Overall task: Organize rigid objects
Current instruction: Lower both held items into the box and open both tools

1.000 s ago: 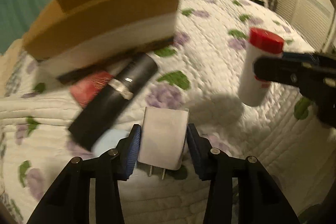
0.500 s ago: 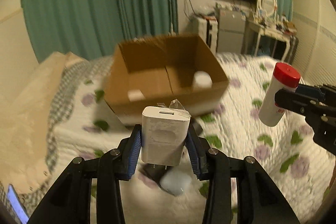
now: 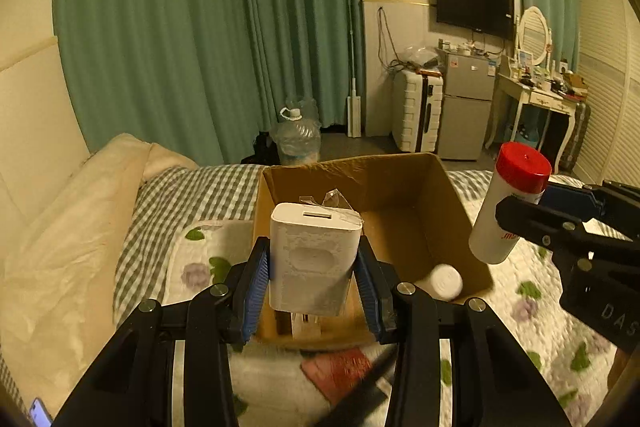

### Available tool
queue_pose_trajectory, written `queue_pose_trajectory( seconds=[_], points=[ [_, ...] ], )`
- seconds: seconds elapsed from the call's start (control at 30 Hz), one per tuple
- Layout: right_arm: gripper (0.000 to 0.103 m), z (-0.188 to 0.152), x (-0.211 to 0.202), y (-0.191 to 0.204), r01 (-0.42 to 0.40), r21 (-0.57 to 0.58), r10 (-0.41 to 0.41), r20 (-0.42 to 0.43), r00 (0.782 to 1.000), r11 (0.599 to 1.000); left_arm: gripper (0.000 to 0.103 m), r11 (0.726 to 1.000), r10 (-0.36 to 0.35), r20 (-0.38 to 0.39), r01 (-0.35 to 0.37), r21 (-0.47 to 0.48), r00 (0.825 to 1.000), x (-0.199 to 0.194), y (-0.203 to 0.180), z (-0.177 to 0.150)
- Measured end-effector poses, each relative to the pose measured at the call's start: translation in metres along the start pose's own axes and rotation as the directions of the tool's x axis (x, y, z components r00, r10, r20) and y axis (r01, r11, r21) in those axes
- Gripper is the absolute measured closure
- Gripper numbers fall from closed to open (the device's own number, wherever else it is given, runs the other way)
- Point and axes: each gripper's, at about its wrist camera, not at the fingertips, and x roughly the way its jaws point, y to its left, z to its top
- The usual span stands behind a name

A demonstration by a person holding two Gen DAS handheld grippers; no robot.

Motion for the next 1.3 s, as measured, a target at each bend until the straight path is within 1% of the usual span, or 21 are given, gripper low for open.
queue_pose_trajectory(
  seconds=[0.13, 0.27, 0.47, 0.57, 0.63, 0.67, 0.73, 0.77, 0.83, 0.93, 1.13, 1.23, 1.27, 1.3],
  points=[
    [0.068, 0.01, 0.031, -0.002, -0.003, 0.003, 0.003, -0.017, 1.0, 1.0, 0.062, 1.0, -0.002, -0.018, 0.002, -0.006, 1.0, 0.031, 0.004, 0.005],
    [0.068, 0.013, 0.057, -0.007, 0.003, 0.007, -0.003, -0.03, 1.0, 1.0, 0.062, 1.0, 0.004, -0.036, -0.004, -0.007, 0.999, 0.057, 0.006, 0.005],
    [0.068, 0.008, 0.089, -0.014, 0.009, 0.017, -0.008, -0.055, 0.998, 1.0, 0.062, 1.0, -0.005, -0.077, 0.004, -0.018, 0.997, 0.095, 0.006, 0.002],
    [0.068, 0.004, 0.101, -0.017, 0.012, 0.022, -0.011, -0.07, 0.997, 1.0, 0.061, 1.0, -0.006, -0.087, 0.005, -0.012, 0.996, 0.106, 0.004, -0.001],
    [0.068, 0.001, 0.104, -0.02, 0.016, 0.022, -0.014, -0.079, 0.997, 1.0, 0.061, 0.999, -0.029, -0.093, 0.027, -0.022, 0.995, 0.108, 0.005, -0.004],
    [0.068, 0.001, 0.106, -0.021, 0.017, 0.024, -0.015, -0.081, 0.997, 1.0, 0.058, 0.999, -0.043, -0.099, 0.04, -0.032, 0.994, 0.109, 0.006, -0.004],
    [0.068, 0.001, 0.107, -0.022, 0.019, 0.026, -0.017, -0.084, 0.996, 0.999, 0.047, 0.998, -0.044, -0.087, 0.04, -0.039, 0.995, 0.106, 0.007, -0.005],
    [0.068, 0.002, 0.107, -0.022, 0.02, 0.027, -0.018, -0.082, 0.997, 0.999, 0.034, 0.999, -0.028, -0.069, 0.026, -0.036, 0.997, 0.102, 0.007, -0.004],
    [0.068, 0.004, 0.105, -0.022, 0.021, 0.026, -0.019, -0.077, 0.997, 0.999, 0.033, 1.0, -0.017, -0.04, 0.016, -0.018, 0.999, 0.094, 0.006, -0.002],
    [0.068, 0.009, 0.104, -0.02, 0.023, 0.02, -0.021, -0.064, 0.998, 1.0, 0.033, 1.0, 0.001, -0.031, -0.001, 0.004, 1.0, 0.089, 0.008, 0.003],
    [0.068, 0.022, 0.122, -0.016, 0.03, 0.018, -0.028, -0.075, 0.997, 0.999, 0.033, 0.999, 0.044, -0.016, -0.044, -0.027, 0.999, 0.077, 0.024, 0.005],
    [0.068, 0.02, 0.133, -0.011, 0.027, 0.002, -0.027, -0.075, 0.997, 1.0, 0.033, 0.997, 0.063, -0.013, -0.063, -0.043, 0.998, 0.069, 0.03, 0.004],
    [0.063, 0.019, 0.135, -0.009, 0.027, 0.003, -0.026, -0.075, 0.997, 1.0, 0.033, 0.997, 0.066, -0.012, -0.067, -0.048, 0.998, 0.064, 0.032, 0.005],
    [0.052, 0.017, 0.134, -0.008, 0.034, 0.007, -0.033, -0.075, 0.997, 0.999, 0.033, 0.996, 0.068, -0.011, -0.069, -0.053, 0.998, 0.059, 0.034, 0.005]
  ],
)
